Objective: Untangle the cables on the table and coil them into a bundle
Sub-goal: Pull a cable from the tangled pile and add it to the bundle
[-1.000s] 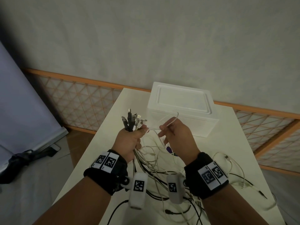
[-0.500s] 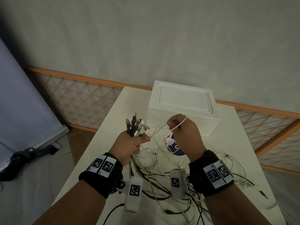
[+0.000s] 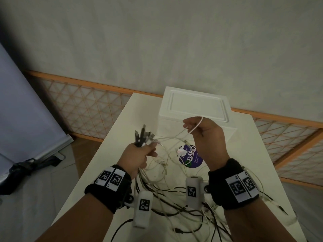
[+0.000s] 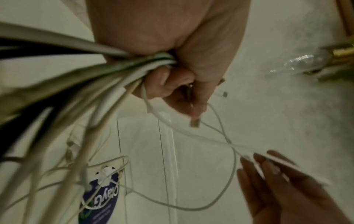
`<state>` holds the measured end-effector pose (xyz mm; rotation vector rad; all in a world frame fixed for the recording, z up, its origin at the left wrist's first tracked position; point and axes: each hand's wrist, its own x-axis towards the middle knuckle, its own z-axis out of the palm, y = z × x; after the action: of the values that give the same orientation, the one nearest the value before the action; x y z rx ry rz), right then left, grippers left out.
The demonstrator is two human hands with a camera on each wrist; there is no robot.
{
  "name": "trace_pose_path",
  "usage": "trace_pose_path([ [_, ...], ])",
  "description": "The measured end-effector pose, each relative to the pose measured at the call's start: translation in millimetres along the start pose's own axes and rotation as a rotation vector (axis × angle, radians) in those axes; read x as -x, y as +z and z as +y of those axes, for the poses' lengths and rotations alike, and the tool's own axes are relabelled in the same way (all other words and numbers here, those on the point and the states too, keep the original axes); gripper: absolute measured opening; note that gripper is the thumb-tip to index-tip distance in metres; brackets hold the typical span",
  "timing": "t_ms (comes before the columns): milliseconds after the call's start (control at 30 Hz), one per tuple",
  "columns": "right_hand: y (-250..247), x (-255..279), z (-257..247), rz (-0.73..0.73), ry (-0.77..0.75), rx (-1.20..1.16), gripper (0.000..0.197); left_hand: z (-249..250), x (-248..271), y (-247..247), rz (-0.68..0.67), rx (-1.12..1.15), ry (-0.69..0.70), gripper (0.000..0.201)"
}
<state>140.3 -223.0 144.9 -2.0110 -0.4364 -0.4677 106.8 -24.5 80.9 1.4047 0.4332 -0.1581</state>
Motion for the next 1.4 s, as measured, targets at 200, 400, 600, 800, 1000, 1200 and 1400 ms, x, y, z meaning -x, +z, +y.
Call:
trace_pose_path([
  [200, -2, 3, -2, -0.027, -0.003, -0.091, 0.039, 9, -1, -6, 0.080, 0.303, -0.026, 0.040],
  [400, -16, -2, -11, 0.238, -0.023, -0.319, 0.060, -3, -4, -15, 0.148, 0.329, -0.056, 0.029],
  [600, -24, -4, -5, 0.038, 0.007, -0.056, 0.029, 2, 7, -16, 0.106, 0.467, -0.018, 0.026],
  [800, 6, 1, -15, -0.176, -0.290, 0.117, 0.018, 34, 33, 12, -0.117, 0.290, 0.122, 0.013],
  [1000, 14, -4, -10, -0.318, -0.468, 0.196, 0.021, 36, 37, 13, -0.130, 0.072, 0.148, 0.045],
  [1200, -3, 1, -6, -0.418, -0.364, 0.250, 0.032, 29, 32, 3, 0.019, 0.175, 0.117, 0.030],
  [1400, 14, 9, -17, -0.503, -0.317, 0.262, 0.018, 35, 46, 19, -0.185, -0.020, 0.136, 0.005],
])
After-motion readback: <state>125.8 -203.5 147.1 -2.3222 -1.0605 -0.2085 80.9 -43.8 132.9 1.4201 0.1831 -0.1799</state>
